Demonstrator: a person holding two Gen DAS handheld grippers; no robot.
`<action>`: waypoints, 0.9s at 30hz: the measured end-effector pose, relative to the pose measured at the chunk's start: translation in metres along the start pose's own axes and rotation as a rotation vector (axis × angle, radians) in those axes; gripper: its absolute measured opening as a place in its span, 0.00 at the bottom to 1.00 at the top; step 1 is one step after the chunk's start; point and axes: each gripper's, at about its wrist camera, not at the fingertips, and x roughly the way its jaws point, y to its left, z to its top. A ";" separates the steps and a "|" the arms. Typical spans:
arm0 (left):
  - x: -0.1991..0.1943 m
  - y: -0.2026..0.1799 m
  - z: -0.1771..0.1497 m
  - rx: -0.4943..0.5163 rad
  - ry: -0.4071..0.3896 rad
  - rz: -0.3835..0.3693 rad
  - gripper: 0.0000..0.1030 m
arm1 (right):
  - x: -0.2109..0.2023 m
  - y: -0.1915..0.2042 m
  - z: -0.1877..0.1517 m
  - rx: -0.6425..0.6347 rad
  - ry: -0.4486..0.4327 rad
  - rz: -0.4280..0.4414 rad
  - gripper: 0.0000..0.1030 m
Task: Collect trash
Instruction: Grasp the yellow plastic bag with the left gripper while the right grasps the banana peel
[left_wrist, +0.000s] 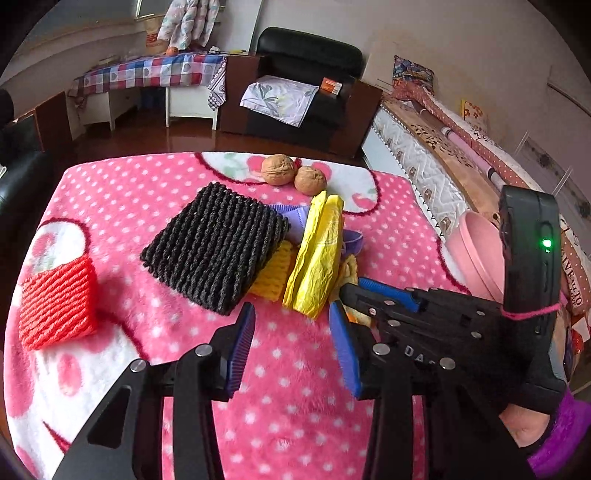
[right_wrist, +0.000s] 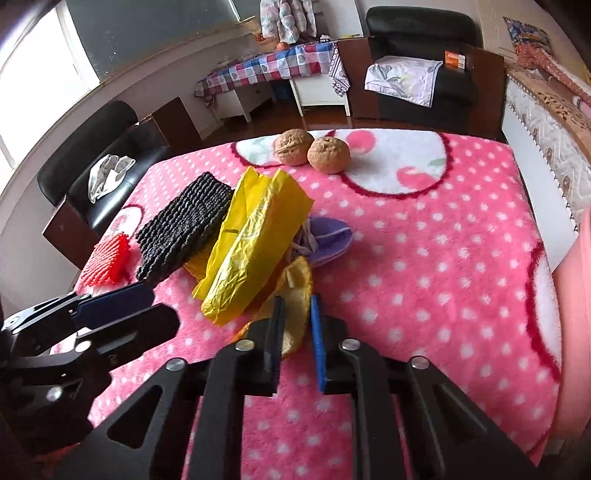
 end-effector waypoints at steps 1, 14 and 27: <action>0.002 -0.001 0.001 0.006 0.000 0.001 0.40 | -0.002 -0.002 0.000 0.007 0.002 0.004 0.08; 0.029 -0.015 0.013 0.068 0.002 0.048 0.44 | -0.039 -0.026 -0.013 0.061 -0.034 -0.024 0.04; 0.042 -0.026 0.004 0.103 0.010 0.090 0.12 | -0.067 -0.040 -0.023 0.090 -0.067 -0.043 0.04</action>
